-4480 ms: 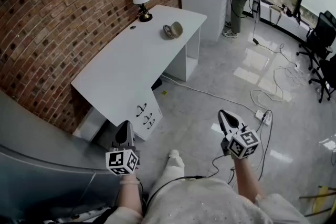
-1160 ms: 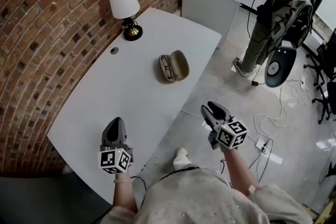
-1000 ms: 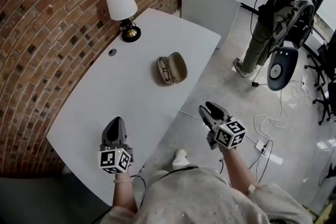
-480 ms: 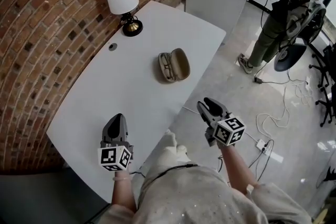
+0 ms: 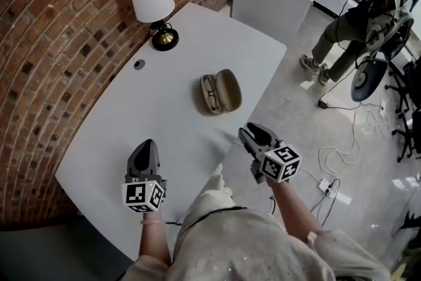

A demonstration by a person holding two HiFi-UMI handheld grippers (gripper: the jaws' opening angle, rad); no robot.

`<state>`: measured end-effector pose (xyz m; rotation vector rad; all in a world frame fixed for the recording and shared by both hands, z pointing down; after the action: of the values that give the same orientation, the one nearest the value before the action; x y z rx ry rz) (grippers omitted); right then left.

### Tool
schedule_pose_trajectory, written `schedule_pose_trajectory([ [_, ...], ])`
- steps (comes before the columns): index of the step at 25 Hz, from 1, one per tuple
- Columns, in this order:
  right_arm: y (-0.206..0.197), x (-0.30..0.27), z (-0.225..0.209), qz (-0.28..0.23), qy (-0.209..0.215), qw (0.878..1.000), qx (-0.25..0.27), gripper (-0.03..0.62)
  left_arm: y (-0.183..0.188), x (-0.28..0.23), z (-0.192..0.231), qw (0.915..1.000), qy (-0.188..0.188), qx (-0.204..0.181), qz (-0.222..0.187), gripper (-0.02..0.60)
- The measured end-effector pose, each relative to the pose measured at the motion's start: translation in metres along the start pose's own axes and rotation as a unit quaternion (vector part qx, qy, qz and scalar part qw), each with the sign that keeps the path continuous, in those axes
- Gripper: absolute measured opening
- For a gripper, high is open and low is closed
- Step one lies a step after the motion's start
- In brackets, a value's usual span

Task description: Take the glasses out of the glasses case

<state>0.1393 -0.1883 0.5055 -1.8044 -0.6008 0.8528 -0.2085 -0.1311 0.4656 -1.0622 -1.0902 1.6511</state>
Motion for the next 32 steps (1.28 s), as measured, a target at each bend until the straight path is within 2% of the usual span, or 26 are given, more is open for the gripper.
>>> schedule_pose_trajectory([
  [16,0.018,-0.108,-0.006,0.077,-0.006,0.997,0.009,0.137,-0.01,-0.044,0.024,0.9997,0.006,-0.009,0.022,0.006],
  [32,0.011,-0.18,-0.031,0.184,-0.038,0.98,-0.061,0.135,-0.021,-0.075,0.028,0.9991,-0.002,-0.002,0.043,0.006],
])
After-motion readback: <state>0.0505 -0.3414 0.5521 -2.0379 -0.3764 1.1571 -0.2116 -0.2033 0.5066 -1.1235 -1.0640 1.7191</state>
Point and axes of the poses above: the fingertips, and each gripper's own axes: x backward along the fingers, z to its left, y out of its top, the point moved 8 cm from there along x, backward along the fingers, and after that the axes turned 11 degrees about x, right-handed, at the moved point
